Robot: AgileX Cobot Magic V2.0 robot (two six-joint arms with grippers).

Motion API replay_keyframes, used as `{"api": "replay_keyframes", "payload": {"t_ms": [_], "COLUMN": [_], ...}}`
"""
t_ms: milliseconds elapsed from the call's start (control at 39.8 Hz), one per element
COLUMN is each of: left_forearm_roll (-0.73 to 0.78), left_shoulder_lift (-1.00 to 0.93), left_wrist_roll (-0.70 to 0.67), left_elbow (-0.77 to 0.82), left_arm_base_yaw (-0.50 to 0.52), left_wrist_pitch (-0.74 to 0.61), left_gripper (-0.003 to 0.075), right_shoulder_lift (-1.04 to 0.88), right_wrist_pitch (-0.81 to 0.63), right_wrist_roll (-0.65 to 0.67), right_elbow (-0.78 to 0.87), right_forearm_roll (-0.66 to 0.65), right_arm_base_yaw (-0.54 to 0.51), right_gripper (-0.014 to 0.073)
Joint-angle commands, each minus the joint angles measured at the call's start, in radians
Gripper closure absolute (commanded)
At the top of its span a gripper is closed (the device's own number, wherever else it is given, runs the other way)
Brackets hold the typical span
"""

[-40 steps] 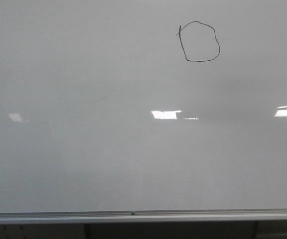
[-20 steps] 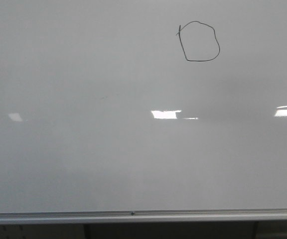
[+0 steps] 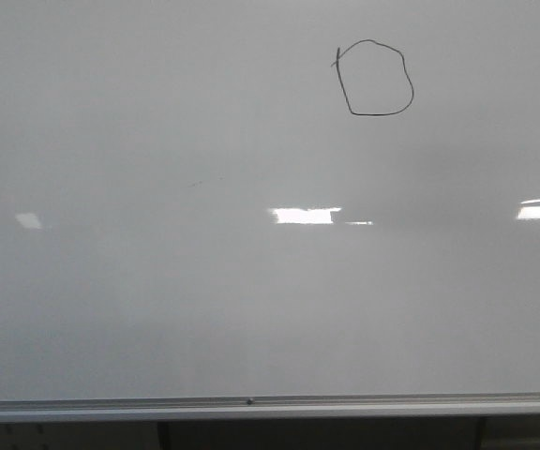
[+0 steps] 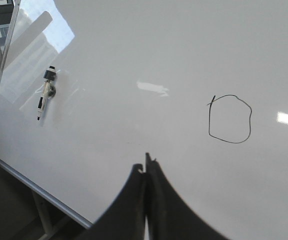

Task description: Write number 0 on whiteboard

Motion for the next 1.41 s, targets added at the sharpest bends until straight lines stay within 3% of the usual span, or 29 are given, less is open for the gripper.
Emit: {"api": "replay_keyframes", "payload": {"t_ms": [0, 126, 326, 527, 653, 954, 1054, 1381], "left_forearm_roll": [0.001, 0.001, 0.001, 0.001, 0.001, 0.001, 0.001, 0.001], "left_shoulder_lift": [-0.018, -0.018, -0.018, -0.018, -0.018, -0.018, -0.018, -0.018], "left_wrist_roll": [-0.014, -0.014, -0.014, -0.014, -0.014, -0.014, -0.014, -0.014], "left_elbow": [0.022, 0.022, 0.022, 0.022, 0.022, 0.022, 0.022, 0.022], "left_arm_base_yaw": [-0.006, -0.006, -0.006, -0.006, -0.006, -0.006, -0.006, -0.006], "left_wrist_pitch": [-0.089, -0.089, -0.089, -0.089, -0.089, -0.089, -0.091, -0.091], "left_gripper": [0.0740, 0.0740, 0.0740, 0.0740, 0.0740, 0.0740, 0.0740, 0.0740], "right_shoulder_lift": [0.005, 0.005, -0.032, -0.134, -0.199, -0.375, -0.418, -0.417], "right_wrist_pitch": [-0.066, -0.075, -0.134, -0.298, -0.298, -0.290, -0.211, -0.192], "right_wrist_roll": [0.001, 0.001, 0.101, 0.473, 0.628, 0.647, 0.647, 0.647], "right_elbow": [-0.026, -0.026, 0.045, 0.233, 0.332, 0.493, 0.489, 0.489], "right_forearm_roll": [0.019, 0.007, -0.202, -0.450, -0.591, -0.648, -0.650, -0.650], "right_arm_base_yaw": [-0.005, -0.005, -0.020, -0.141, -0.215, -0.274, -0.275, -0.277], "right_gripper": [0.0662, 0.0662, 0.0662, 0.0662, 0.0662, 0.0662, 0.0662, 0.0662]}}
